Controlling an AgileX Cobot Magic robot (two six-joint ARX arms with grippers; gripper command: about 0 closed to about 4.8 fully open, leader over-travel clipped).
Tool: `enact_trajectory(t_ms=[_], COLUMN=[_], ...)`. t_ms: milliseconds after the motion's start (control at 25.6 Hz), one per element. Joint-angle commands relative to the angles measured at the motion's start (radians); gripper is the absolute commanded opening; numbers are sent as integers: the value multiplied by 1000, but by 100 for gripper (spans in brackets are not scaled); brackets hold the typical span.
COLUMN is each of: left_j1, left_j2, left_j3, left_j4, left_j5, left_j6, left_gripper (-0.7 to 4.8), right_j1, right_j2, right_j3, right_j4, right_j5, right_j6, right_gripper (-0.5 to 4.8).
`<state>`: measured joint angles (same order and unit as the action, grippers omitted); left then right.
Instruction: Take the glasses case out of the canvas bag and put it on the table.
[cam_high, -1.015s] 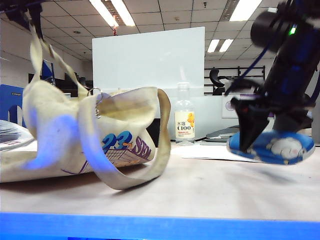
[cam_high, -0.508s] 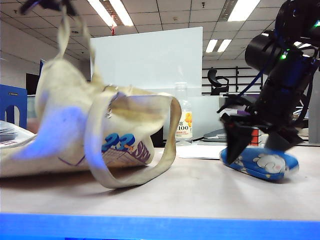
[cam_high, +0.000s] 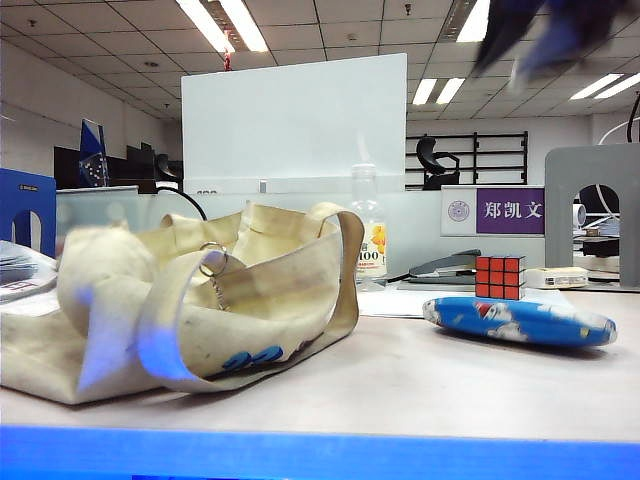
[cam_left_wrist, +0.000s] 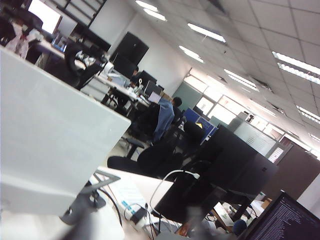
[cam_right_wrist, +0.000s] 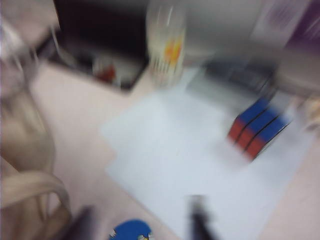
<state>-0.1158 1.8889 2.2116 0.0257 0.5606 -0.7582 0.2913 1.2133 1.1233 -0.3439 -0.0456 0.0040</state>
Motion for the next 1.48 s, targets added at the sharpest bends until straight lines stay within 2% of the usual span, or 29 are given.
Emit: enact_trajectory(t_ms=[39, 117, 234, 312, 430, 547, 625, 703, 742, 820, 859, 937, 1015, 1093, 1171, 1210, 1250, 1367, 1484], left_j1=[3, 28, 79, 119, 141, 139, 116, 87, 87, 87, 89, 92, 106, 128, 134, 134, 134, 134, 117], left_j2=[-46, -76, -128, -145, -151, -180, -240, -313, -377, -458, -509, -568, -632, -686, -738, -782, -821, -914, -955], left_j3=[5, 5, 5, 5, 5, 5, 5, 5, 5, 5, 5, 5, 5, 5, 5, 5, 5, 5, 4], left_j4=[-16, -80, -234, -337, -454, -505, -492, -491, -535, -606, -663, -738, -817, -867, -899, -916, -920, -931, -1029], left_j5=[-88, -236, -468, -458, -374, -283, -285, -312, -314, -314, -321, -372, -460, -500, -461, -407, -415, -566, -547], left_j6=[129, 234, 301, 366, 443, 523, 522, 554, 610, 706, 729, 745, 747, 775, 830, 866, 876, 912, 973], left_gripper=[-7, -6, -6, -6, -6, -6, -6, -6, -6, -6, -6, -6, -6, -6, -6, -6, -6, -6, -6], right_j1=[2, 2, 2, -1, -8, -3, -3, -2, -2, -8, -8, -8, -4, -5, -7, -8, -9, -18, -55], right_j2=[-194, -329, -565, -718, -892, -1066, -1202, -1206, -1178, -1152, -1146, -1138, -1126, -1109, -1100, -1101, -1101, -1101, -1102], right_j3=[6, 4, 2, -12, -59, -142, -251, -349, -405, -532, -603, -686, -776, -859, -924, -969, -1005, -1089, -1106], right_j4=[16, 12, -25, -58, -72, -160, -283, -364, -309, -107, 0, 110, 189, 238, 245, 247, 267, 348, 346], right_j5=[43, 112, 184, 237, 246, 261, 298, 314, 283, 153, 148, 146, 156, 222, 297, 344, 379, 380, 344], right_j6=[-3, -3, -5, -7, -5, -5, 7, 155, 214, 224, 222, 222, 225, 241, 261, 331, 371, 362, 282], right_gripper=[-5, -5, -5, -5, -5, -5, -5, -5, -5, -5, -5, -5, -5, -5, -5, -5, -5, -5, -4])
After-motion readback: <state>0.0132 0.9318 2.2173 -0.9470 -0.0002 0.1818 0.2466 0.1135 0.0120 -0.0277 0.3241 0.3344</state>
